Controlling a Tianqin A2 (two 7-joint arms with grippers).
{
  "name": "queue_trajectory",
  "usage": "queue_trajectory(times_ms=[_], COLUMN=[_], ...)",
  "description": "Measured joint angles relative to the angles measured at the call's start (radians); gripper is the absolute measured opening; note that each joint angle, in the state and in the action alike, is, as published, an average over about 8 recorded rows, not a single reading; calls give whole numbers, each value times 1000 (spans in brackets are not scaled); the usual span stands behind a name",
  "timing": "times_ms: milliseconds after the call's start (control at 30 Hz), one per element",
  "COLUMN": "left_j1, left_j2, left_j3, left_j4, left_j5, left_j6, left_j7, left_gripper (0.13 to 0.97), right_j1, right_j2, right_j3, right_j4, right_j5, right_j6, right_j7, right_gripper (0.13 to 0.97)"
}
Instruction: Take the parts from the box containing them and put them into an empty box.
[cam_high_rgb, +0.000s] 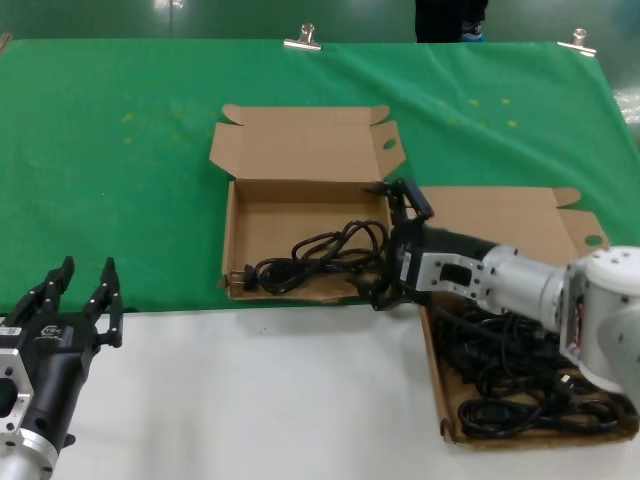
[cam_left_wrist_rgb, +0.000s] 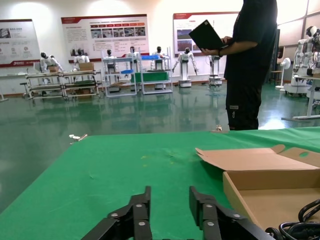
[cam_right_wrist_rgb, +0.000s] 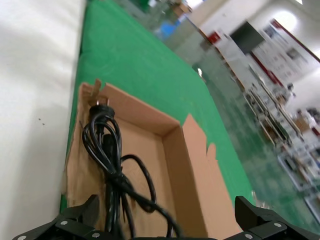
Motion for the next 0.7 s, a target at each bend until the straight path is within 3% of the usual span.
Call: queue_trajectory(times_ms=[167,467,700], left_j1=[0,0,0], left_j2=[0,0,0], left_j3=[0,0,0], left_j4=[0,0,0], left_j5=[0,0,0], left_j6=[0,0,0], left_j7=[0,0,0], left_gripper=[302,466,652], right_j1=[-84,-236,-353], right_j2=[13,36,53], right_j3=[13,36,54], right_j4=[103,292,436], right_j5=[8,23,35], right_j6=[53,149,224], right_j7=[97,274,410], right_gripper=[937,965,966])
